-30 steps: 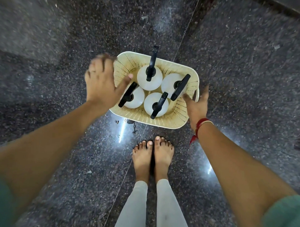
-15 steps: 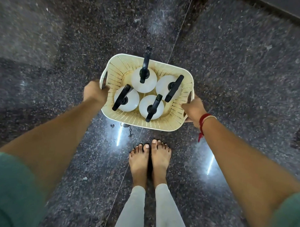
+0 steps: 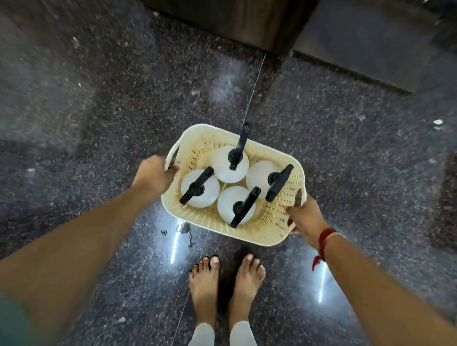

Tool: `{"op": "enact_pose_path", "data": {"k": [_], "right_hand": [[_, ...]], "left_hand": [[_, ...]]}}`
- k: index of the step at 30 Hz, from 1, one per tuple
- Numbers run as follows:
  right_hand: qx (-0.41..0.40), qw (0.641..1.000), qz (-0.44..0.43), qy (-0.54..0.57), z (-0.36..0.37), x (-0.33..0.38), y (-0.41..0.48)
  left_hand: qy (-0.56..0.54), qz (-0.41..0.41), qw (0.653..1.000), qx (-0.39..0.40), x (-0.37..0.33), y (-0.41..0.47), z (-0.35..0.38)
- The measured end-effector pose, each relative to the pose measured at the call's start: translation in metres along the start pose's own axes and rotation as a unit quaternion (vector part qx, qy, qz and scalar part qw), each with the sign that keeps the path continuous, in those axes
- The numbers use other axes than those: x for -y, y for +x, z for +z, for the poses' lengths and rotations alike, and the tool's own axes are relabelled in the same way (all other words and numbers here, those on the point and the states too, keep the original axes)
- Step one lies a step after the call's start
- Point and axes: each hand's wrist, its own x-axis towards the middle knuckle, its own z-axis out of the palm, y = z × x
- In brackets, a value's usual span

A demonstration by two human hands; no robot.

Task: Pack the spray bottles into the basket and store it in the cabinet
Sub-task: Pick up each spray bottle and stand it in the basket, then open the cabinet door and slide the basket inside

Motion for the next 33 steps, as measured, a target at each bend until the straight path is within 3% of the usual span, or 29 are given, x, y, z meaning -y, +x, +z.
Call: {"op": "enact_pose_path", "data": {"k": [7, 11, 13, 15, 19, 23, 26, 33], "right_hand": [[-0.035, 0.998, 0.001, 0.061, -0.058, 0.056, -0.038], [-0.040, 0.996, 0.004, 0.079, -0.091, 0.093, -0.062], [-0.047, 0.995, -0.003, 0.089, -0.107, 0.108, -0.073], [-0.064, 0.993, -0.005, 0.098, -0.120, 0.118, -0.078], [-0.086, 0.988, 0.000, 0.129, -0.130, 0.119, -0.073], [-0.113, 0.978, 0.025, 0.176, -0.122, 0.108, -0.070], [-0.119, 0.974, 0.032, 0.191, -0.115, 0.103, -0.071], [-0.121, 0.965, 0.084, 0.219, -0.122, 0.081, -0.071]], "left_hand": [[0.062, 0.079, 0.994, 0.041, -0.086, -0.001, -0.073], [-0.014, 0.107, 0.990, 0.088, -0.144, -0.007, -0.130], [-0.034, 0.146, 0.988, 0.033, -0.176, -0.004, -0.157], [0.061, 0.220, 0.971, -0.069, -0.203, 0.010, -0.177], [0.263, 0.374, 0.867, -0.199, -0.262, 0.041, -0.191], [0.472, 0.513, 0.665, -0.268, -0.319, 0.058, -0.174], [0.591, 0.512, 0.546, -0.301, -0.361, 0.066, -0.157], [0.722, 0.448, 0.419, -0.319, -0.390, 0.076, -0.152]]}}
